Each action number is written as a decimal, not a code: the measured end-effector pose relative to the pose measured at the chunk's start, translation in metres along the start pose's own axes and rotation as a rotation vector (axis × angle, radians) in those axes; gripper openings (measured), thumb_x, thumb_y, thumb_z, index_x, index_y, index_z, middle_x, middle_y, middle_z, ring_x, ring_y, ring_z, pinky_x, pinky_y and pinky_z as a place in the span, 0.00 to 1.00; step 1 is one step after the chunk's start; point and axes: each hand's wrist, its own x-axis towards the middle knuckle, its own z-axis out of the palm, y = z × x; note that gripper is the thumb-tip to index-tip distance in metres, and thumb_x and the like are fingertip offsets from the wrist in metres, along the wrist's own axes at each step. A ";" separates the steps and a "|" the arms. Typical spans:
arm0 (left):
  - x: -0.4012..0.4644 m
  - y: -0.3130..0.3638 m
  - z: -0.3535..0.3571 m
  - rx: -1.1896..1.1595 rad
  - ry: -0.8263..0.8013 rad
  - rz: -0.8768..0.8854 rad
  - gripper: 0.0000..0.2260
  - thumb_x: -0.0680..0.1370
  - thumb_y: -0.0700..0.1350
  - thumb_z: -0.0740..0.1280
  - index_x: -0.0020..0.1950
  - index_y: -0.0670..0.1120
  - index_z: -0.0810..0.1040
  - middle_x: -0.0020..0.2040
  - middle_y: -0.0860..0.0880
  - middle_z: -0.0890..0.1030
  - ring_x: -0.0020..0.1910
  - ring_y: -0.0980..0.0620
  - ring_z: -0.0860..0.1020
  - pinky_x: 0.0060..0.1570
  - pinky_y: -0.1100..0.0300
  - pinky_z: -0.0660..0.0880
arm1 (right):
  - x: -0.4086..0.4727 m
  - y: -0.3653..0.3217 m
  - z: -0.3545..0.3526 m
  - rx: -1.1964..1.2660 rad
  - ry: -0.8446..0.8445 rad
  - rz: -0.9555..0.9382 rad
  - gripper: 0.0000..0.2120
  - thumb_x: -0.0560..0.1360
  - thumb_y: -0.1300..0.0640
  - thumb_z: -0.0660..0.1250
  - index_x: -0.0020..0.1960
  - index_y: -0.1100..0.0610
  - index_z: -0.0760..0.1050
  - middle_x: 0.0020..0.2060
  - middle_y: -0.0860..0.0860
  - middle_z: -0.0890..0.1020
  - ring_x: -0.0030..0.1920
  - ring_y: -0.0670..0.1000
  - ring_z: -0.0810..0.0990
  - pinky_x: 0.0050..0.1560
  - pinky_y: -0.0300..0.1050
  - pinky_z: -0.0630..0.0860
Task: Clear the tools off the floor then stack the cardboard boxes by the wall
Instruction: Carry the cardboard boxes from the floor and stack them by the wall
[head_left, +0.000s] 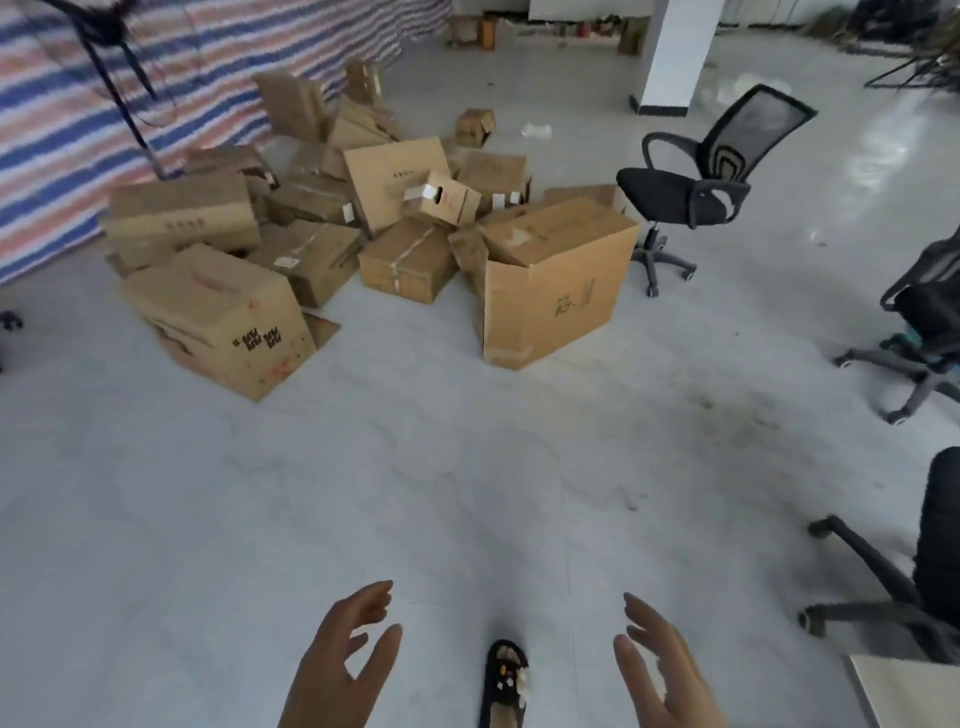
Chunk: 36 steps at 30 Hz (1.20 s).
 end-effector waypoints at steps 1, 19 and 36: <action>0.016 0.004 0.001 -0.010 0.034 -0.009 0.31 0.72 0.33 0.70 0.46 0.75 0.74 0.46 0.67 0.79 0.49 0.66 0.78 0.48 0.75 0.73 | 0.025 -0.006 0.006 0.005 -0.031 -0.018 0.14 0.64 0.28 0.61 0.49 0.18 0.65 0.56 0.23 0.68 0.51 0.27 0.73 0.47 0.32 0.67; 0.275 -0.006 -0.047 -0.045 0.423 -0.229 0.32 0.73 0.33 0.69 0.43 0.77 0.73 0.45 0.68 0.79 0.48 0.67 0.77 0.46 0.76 0.73 | 0.325 -0.126 0.213 -0.116 -0.567 -0.136 0.24 0.68 0.39 0.65 0.48 0.13 0.54 0.56 0.37 0.74 0.53 0.23 0.69 0.48 0.30 0.66; 0.589 -0.029 -0.217 -0.023 0.446 -0.261 0.18 0.75 0.38 0.67 0.52 0.63 0.77 0.50 0.57 0.79 0.52 0.65 0.76 0.53 0.64 0.75 | 0.535 -0.283 0.490 -0.176 -0.748 -0.165 0.15 0.76 0.52 0.61 0.59 0.38 0.64 0.59 0.45 0.74 0.56 0.37 0.73 0.57 0.38 0.64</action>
